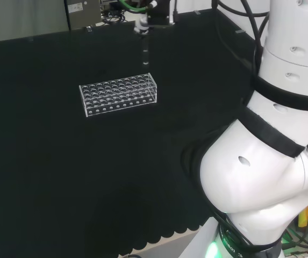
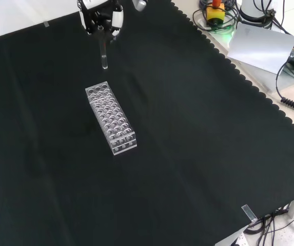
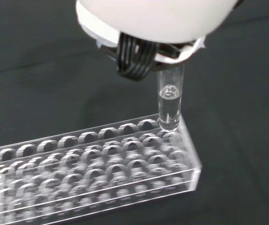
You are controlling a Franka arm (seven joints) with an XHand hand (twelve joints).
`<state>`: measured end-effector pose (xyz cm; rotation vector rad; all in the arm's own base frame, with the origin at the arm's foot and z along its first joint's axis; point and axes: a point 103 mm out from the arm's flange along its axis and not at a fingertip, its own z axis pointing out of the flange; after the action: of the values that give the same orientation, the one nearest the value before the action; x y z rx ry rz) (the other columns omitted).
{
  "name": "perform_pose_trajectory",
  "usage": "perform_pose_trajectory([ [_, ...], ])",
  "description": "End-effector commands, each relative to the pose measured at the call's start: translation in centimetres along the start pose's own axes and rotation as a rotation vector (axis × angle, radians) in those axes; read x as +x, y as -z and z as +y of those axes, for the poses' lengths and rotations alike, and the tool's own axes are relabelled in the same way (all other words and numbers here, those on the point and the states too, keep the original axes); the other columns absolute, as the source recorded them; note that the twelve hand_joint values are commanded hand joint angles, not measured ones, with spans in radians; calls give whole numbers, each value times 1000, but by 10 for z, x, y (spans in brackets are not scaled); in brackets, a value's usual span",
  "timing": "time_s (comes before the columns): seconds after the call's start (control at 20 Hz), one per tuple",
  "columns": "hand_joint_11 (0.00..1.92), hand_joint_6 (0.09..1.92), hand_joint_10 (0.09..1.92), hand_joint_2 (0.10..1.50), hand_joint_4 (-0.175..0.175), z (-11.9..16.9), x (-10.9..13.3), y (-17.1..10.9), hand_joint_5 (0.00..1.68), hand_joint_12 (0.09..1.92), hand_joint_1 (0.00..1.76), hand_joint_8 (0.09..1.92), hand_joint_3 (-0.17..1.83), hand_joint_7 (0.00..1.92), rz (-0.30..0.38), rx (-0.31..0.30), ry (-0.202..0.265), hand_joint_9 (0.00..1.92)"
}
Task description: Put the test tube back in the rack.
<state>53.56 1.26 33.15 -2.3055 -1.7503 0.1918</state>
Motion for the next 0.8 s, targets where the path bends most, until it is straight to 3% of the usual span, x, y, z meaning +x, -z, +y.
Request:
perform_pose_trajectory([
  [0.05, 1378, 329, 817, 618, -175, -2, 37, -5, 1441, 898, 1244, 296, 635, 1813, 42, 4, 77, 1725],
  [0.5, 1378, 330, 817, 618, -175, 2, 59, -24, 1441, 899, 1244, 296, 635, 1813, 42, 33, 129, 1725],
  [0.8, 1378, 330, 818, 618, -175, 6, 66, -40, 1441, 900, 1244, 296, 635, 1813, 48, 62, 139, 1725],
])
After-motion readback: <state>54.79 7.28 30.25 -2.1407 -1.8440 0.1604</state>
